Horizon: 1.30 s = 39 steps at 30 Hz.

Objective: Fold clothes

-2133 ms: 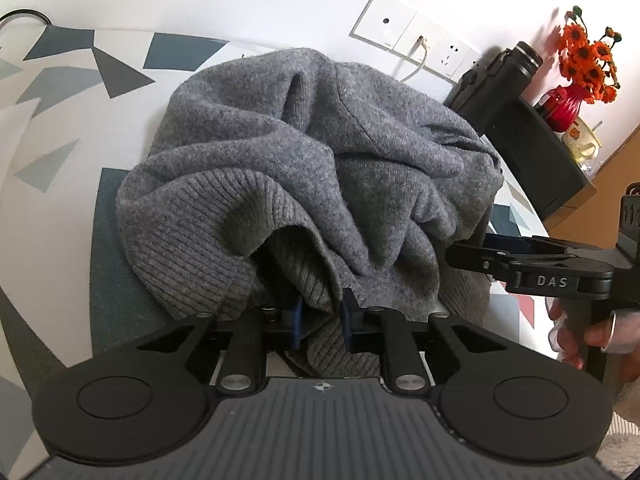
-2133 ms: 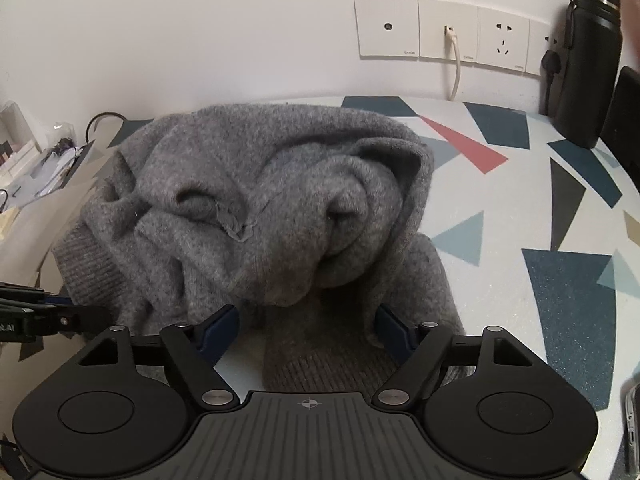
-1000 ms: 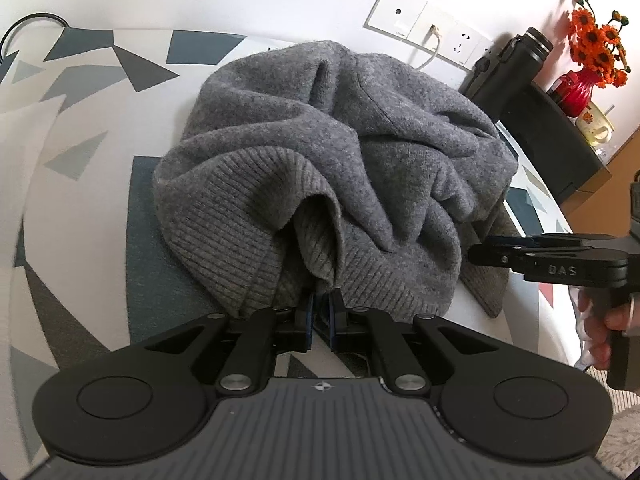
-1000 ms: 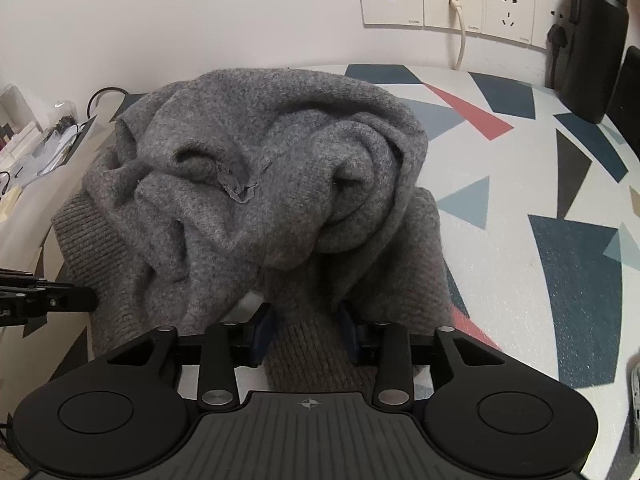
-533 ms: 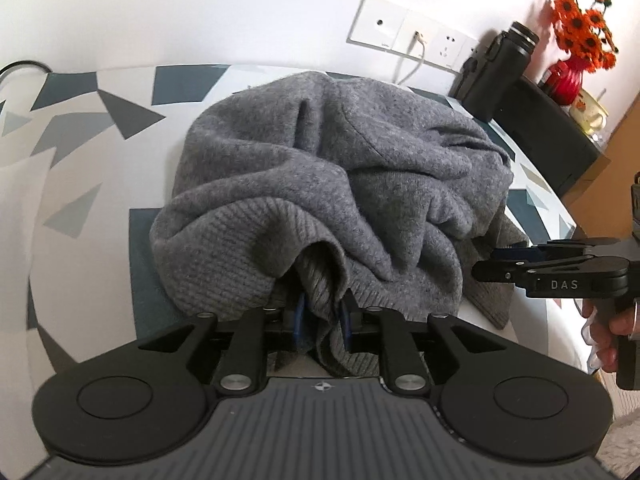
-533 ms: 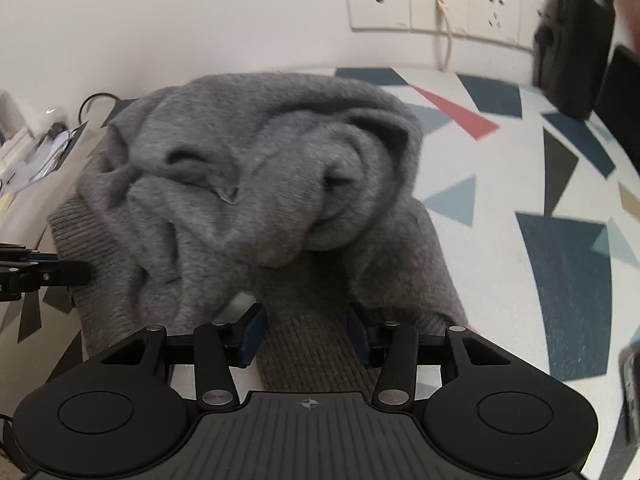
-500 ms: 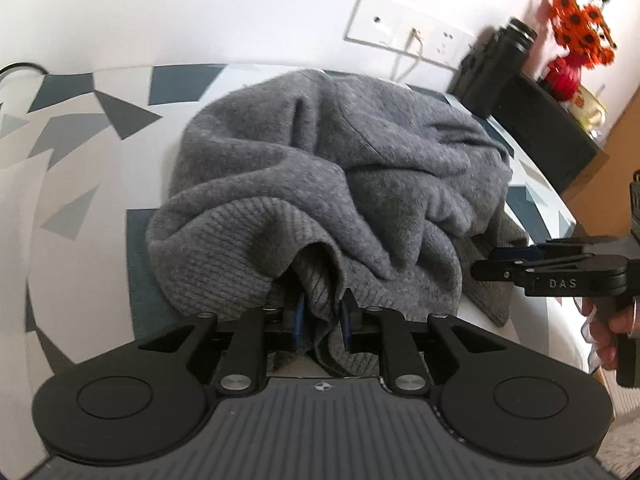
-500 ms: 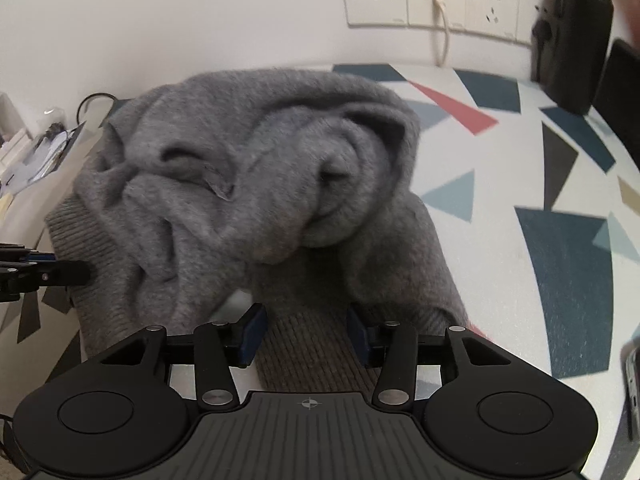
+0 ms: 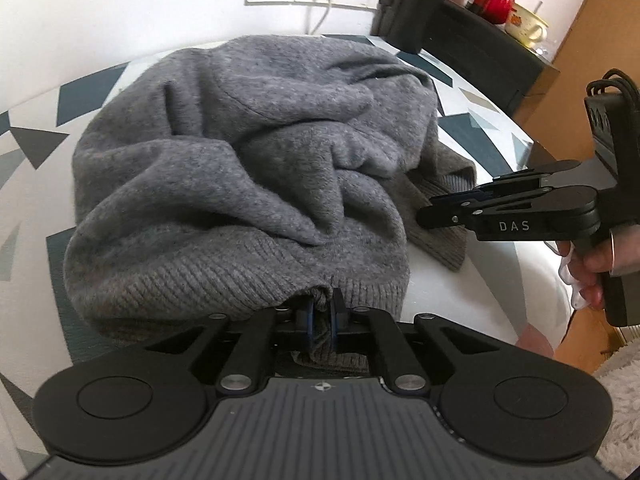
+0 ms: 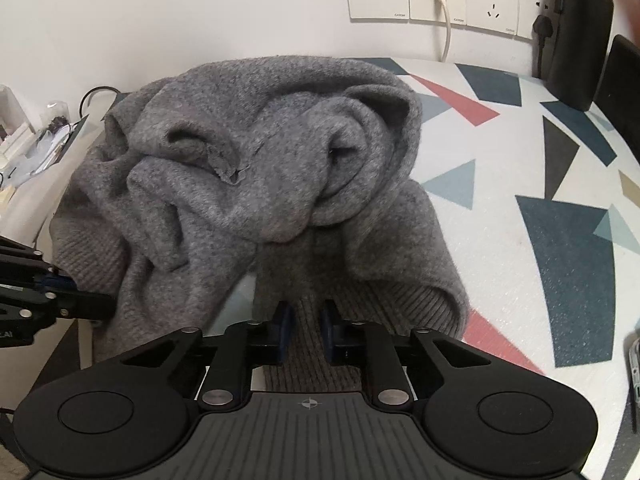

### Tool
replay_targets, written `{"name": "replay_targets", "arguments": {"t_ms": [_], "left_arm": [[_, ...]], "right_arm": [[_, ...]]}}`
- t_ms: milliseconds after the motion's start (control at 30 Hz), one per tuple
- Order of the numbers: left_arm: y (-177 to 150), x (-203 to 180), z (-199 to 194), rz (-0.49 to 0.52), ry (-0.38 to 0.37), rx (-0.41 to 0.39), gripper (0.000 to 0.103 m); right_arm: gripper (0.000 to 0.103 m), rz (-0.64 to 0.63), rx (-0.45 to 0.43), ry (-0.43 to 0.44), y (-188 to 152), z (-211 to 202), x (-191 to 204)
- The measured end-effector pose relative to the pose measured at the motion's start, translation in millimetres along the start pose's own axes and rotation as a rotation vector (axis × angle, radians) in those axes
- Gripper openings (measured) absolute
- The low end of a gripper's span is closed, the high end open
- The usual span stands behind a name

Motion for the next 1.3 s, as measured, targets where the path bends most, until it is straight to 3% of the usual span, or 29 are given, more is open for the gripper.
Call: {"name": "replay_targets", "arguments": {"t_ms": [367, 467, 500, 600, 700, 833, 900, 1067, 1233, 1300], "left_arm": [[-3, -13, 6, 0.038, -0.069, 0.055, 0.008], [-2, -15, 6, 0.032, -0.088, 0.062, 0.008], [-2, -15, 6, 0.027, -0.093, 0.063, 0.009], [4, -8, -6, -0.005, -0.124, 0.048, 0.014], [13, 3, -28, -0.05, -0.177, 0.0, 0.016], [22, 21, -60, -0.096, -0.225, -0.088, 0.026], [24, 30, -71, -0.115, -0.217, -0.137, 0.035], [33, 50, -74, -0.226, -0.194, -0.194, 0.036], [38, 58, -70, -0.236, -0.116, -0.222, 0.048], [42, 59, -72, -0.257, -0.12, -0.244, 0.071]], "right_arm": [[0.01, 0.045, 0.006, 0.056, -8, -7, 1], [0.024, 0.08, -0.013, 0.05, -7, -10, -4], [0.034, 0.092, -0.02, 0.048, -7, -11, -5], [0.037, 0.111, -0.044, 0.065, -3, -17, -7], [0.055, 0.103, -0.066, 0.088, 1, -23, -5], [0.067, 0.08, -0.072, 0.1, 6, -24, 2], [0.067, 0.068, -0.059, 0.085, 7, -18, 5], [0.063, 0.043, -0.028, 0.002, 10, -3, 8], [0.048, 0.02, -0.016, 0.003, 14, 10, 11], [0.042, -0.017, -0.019, -0.003, 13, 11, 16]]}}
Point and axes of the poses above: each gripper's, at about its wrist camera, not at the fingertips, and z roughly the way its jaws point, x to its left, y to its top, the point moved 2 cm from there along z, roughly the way its jaws point, and after that the axes turned 12 degrees about -z, right-handed, at the moved point
